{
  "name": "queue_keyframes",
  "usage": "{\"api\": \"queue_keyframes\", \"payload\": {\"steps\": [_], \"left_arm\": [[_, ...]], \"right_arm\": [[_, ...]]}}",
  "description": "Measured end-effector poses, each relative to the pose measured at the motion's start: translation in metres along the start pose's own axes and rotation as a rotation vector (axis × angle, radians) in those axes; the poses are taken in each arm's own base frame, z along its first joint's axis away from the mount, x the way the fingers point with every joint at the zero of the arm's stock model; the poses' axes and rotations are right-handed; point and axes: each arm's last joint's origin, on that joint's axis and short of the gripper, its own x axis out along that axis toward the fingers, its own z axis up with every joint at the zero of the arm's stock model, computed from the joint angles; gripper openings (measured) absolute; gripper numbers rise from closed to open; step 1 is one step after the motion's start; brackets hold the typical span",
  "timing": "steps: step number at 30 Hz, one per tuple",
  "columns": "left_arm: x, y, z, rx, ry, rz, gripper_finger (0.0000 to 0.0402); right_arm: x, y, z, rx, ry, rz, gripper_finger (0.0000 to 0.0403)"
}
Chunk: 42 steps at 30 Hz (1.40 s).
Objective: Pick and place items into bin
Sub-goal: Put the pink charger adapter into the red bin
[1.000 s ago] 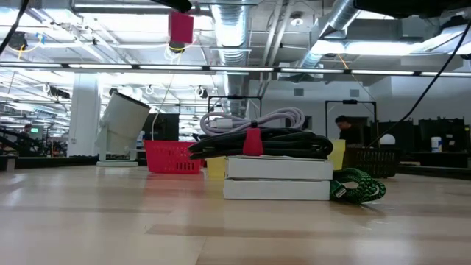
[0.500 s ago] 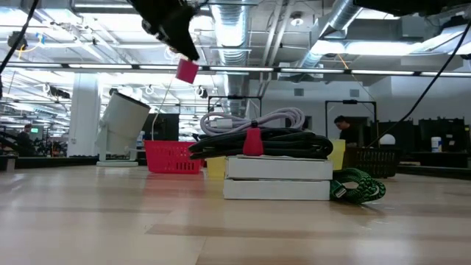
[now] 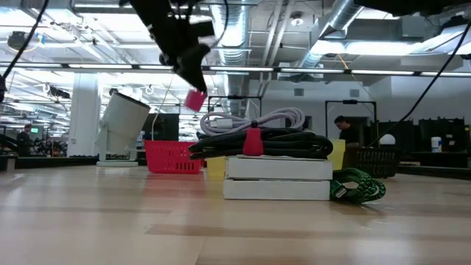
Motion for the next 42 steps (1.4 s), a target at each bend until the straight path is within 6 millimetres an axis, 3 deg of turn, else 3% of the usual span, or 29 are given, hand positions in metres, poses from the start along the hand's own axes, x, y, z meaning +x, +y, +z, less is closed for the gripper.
{"api": "queue_keyframes", "payload": {"steps": [6,10,19,42], "left_arm": [[0.034,-0.01,-0.011,0.05,0.107,-0.008,0.0037],[0.046,-0.017,-0.018,0.088,0.151,-0.007,0.0044],[0.044,-0.016,-0.017,0.088,0.151,-0.007,0.0063],[0.037,-0.024,-0.027,0.073,0.234,-0.012,0.0064]], "right_arm": [[0.0,0.0,-0.001,0.016,0.003,0.004,0.0077],[0.0,0.001,-0.001,0.015,0.005,0.006,0.0077],[0.0,0.001,-0.001,0.015,0.002,0.015,0.0077],[0.0,0.001,-0.001,0.033,0.005,0.023,0.0077]]}}
